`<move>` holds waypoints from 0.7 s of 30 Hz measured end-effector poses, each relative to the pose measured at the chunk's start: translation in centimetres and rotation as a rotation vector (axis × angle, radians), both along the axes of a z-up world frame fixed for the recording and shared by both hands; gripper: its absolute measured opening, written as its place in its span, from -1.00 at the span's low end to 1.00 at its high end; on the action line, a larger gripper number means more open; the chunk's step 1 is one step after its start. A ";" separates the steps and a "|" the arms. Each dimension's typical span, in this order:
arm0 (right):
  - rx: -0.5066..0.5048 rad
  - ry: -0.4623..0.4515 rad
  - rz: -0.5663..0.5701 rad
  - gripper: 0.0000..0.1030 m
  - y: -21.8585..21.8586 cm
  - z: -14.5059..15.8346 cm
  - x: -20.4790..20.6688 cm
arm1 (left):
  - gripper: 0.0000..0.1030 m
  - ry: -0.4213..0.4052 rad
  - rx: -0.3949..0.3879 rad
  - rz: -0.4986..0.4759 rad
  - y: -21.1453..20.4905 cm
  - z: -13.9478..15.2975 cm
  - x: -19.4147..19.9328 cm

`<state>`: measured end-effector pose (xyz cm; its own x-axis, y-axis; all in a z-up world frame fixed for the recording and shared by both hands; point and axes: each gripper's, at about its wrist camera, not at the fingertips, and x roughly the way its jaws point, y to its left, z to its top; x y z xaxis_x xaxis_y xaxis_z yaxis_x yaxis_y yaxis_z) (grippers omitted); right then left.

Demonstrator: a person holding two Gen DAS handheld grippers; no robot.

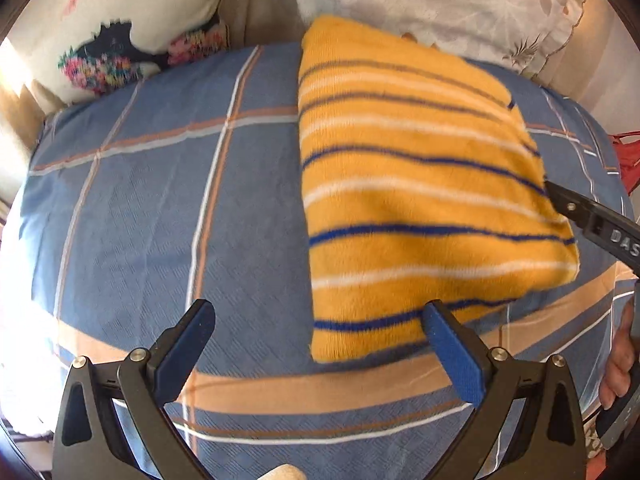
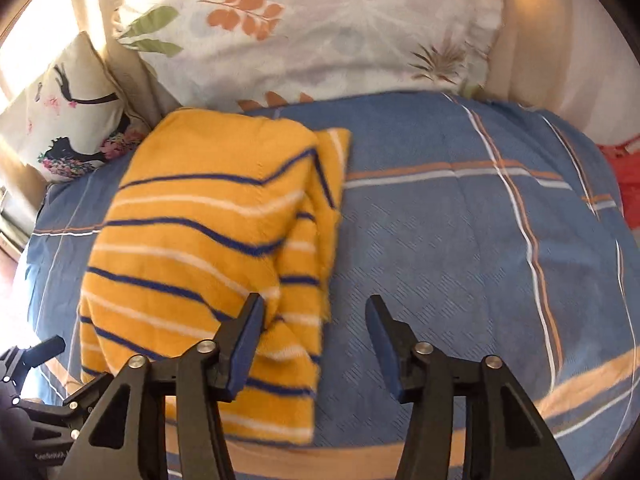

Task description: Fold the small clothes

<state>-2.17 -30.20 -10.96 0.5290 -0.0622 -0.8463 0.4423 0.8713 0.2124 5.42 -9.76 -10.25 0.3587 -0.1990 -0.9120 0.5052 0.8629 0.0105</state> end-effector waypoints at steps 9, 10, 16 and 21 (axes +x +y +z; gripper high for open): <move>-0.027 0.059 -0.116 0.10 -2.0 0.1 -7.2 | 1.00 -0.030 0.008 0.022 2.4 0.4 -2.8; -0.034 0.059 -0.115 0.11 -1.9 0.3 -7.9 | 1.00 -0.050 0.000 0.025 2.7 1.0 -3.2; -0.048 0.043 -0.062 0.11 0.7 1.2 -9.4 | 1.00 -0.251 -0.038 0.064 3.8 5.1 -6.0; -0.064 0.015 0.010 0.11 3.8 2.3 -9.4 | 1.00 -0.456 -0.078 0.081 4.2 8.9 -8.7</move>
<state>-11.52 -26.36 -8.68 0.5171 -0.1112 -0.8487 0.4364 0.8872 0.1497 -3.28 -5.56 -1.39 0.7363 -0.2159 -0.6413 0.3954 0.9064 0.1487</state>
